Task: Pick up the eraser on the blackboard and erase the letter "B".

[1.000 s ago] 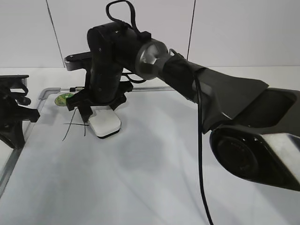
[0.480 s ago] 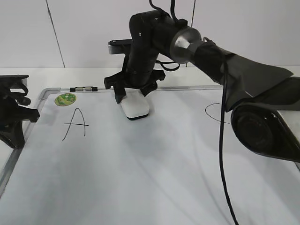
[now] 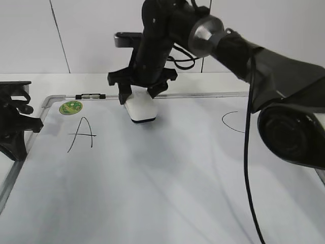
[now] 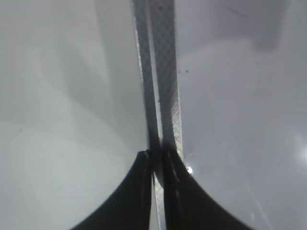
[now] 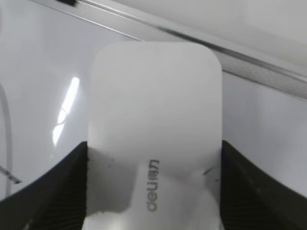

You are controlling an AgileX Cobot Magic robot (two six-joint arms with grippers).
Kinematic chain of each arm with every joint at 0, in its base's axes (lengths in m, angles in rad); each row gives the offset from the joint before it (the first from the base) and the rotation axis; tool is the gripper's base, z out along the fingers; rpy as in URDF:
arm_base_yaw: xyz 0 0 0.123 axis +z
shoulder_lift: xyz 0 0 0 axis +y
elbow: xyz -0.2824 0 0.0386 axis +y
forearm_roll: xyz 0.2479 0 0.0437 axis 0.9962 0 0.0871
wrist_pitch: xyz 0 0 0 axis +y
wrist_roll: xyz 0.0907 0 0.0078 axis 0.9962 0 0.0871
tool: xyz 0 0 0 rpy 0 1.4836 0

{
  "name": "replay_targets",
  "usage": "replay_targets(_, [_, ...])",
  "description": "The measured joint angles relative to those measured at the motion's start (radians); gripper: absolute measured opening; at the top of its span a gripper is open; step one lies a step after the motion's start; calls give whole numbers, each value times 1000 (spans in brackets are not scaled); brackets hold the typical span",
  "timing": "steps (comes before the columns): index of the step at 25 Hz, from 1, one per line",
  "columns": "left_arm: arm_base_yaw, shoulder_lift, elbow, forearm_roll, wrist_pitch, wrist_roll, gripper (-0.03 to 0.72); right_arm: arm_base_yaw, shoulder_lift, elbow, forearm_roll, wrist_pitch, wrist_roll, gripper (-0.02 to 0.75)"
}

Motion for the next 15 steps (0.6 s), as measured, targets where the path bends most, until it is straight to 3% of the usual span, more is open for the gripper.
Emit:
replay_targets(7, [0,0,0,0,0,0,21,0,-175,130,7,0,-28,540])
replay_targets(15, [0,0,0,2,2,0,21,-30,-435,492,-36,0,-38,540])
